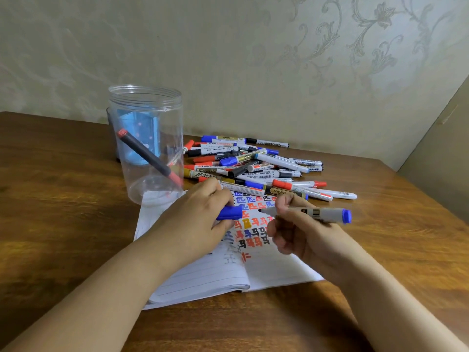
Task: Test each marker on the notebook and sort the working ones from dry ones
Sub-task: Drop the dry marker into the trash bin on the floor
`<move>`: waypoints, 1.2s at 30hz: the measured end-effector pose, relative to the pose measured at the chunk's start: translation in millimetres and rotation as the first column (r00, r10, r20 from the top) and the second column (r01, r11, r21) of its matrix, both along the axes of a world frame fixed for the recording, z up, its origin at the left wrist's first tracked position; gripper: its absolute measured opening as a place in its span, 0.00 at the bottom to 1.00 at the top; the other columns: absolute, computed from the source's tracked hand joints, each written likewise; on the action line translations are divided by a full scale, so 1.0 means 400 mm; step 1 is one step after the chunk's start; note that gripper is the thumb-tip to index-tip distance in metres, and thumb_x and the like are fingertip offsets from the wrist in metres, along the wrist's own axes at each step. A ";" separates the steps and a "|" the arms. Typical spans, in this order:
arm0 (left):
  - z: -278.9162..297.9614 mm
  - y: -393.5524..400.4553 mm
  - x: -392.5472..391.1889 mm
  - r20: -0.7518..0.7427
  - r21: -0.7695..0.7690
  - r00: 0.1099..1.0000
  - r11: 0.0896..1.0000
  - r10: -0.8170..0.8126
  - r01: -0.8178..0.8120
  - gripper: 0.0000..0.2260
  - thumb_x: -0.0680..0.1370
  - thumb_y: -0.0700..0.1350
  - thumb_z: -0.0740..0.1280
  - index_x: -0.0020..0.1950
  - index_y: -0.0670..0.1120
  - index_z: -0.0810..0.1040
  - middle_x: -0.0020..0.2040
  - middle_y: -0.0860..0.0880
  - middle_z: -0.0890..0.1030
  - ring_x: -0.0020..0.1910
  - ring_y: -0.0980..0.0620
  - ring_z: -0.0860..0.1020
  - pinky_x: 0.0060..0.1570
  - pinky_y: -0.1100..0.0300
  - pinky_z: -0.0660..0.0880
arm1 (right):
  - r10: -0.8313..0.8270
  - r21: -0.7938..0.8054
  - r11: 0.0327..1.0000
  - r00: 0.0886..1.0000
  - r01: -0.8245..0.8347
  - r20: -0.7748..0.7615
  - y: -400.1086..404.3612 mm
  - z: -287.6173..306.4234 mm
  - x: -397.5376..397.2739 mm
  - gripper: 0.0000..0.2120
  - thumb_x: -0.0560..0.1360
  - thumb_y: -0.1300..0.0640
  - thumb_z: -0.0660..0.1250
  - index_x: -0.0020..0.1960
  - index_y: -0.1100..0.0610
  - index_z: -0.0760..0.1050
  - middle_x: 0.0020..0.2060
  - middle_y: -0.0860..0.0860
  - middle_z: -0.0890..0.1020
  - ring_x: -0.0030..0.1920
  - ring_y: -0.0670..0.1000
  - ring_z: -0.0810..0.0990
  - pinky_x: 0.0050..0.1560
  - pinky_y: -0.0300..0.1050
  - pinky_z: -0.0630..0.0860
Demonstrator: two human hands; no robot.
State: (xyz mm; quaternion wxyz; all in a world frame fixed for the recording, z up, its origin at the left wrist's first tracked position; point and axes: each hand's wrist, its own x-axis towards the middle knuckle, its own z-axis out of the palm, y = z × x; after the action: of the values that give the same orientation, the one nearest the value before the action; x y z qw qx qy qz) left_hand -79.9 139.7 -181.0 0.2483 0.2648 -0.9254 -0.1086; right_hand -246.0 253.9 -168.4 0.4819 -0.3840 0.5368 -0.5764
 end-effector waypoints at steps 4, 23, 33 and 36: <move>-0.003 0.002 0.000 0.002 -0.005 1.000 1.000 -0.011 0.011 0.09 0.74 0.49 0.67 0.53 0.52 0.73 0.50 0.56 0.68 0.49 0.58 0.68 0.48 0.62 0.71 | -0.154 -0.071 0.987 0.966 0.143 -0.208 0.003 -0.033 0.021 0.21 0.71 0.41 0.61 0.49 0.59 0.69 0.24 0.54 0.69 0.24 0.49 0.62 0.26 0.41 0.57; -0.011 0.018 -0.013 0.045 0.087 0.999 0.996 -0.017 0.013 0.09 0.74 0.52 0.67 0.47 0.55 0.66 0.45 0.58 0.70 0.44 0.57 0.69 0.45 0.61 0.70 | -0.237 -0.130 0.971 0.723 0.201 -0.649 0.011 -0.072 0.028 0.14 0.72 0.56 0.70 0.32 0.56 0.67 0.23 0.44 0.70 0.26 0.41 0.65 0.27 0.32 0.62; -0.014 0.017 -0.012 0.051 0.085 0.999 0.996 -0.015 0.011 0.08 0.74 0.52 0.66 0.47 0.55 0.68 0.45 0.58 0.69 0.44 0.57 0.69 0.44 0.62 0.70 | -0.196 -0.114 0.980 0.722 0.162 -0.663 0.012 -0.070 0.032 0.14 0.72 0.58 0.70 0.33 0.58 0.67 0.22 0.45 0.67 0.25 0.43 0.62 0.26 0.33 0.60; -0.014 0.016 -0.010 0.042 0.091 0.999 0.996 -0.021 0.017 0.08 0.74 0.52 0.66 0.47 0.54 0.68 0.44 0.58 0.69 0.43 0.57 0.69 0.43 0.61 0.70 | -0.220 -0.125 0.975 0.722 0.183 -0.656 0.013 -0.069 0.032 0.15 0.72 0.57 0.70 0.32 0.57 0.66 0.22 0.44 0.67 0.25 0.43 0.62 0.25 0.33 0.59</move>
State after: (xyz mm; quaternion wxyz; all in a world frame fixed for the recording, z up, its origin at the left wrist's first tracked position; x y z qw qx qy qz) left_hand -83.9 146.0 -186.6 0.2149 0.2692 -0.9272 -0.1471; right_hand -233.2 259.0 -196.1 0.1832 -0.5158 0.6965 -0.4639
